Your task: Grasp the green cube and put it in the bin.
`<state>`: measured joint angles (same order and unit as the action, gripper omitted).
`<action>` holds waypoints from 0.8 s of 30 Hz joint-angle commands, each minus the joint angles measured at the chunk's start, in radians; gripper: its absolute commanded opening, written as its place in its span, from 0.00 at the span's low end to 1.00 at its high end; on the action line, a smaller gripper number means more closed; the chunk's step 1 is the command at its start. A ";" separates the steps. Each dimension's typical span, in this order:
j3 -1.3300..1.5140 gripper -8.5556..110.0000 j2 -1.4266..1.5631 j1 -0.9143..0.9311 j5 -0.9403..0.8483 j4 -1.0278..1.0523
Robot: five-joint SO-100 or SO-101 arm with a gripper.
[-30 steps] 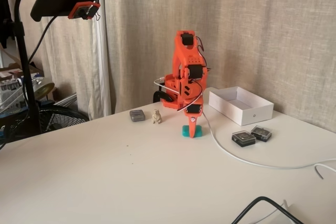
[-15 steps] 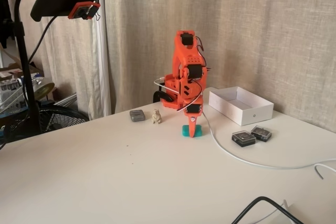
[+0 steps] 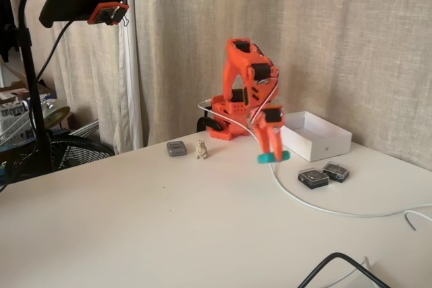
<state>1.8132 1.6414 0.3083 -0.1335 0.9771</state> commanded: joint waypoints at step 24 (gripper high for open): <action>0.132 0.02 0.380 -0.680 -0.683 0.543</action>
<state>1.9420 1.9972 -0.3605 -0.8161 1.5033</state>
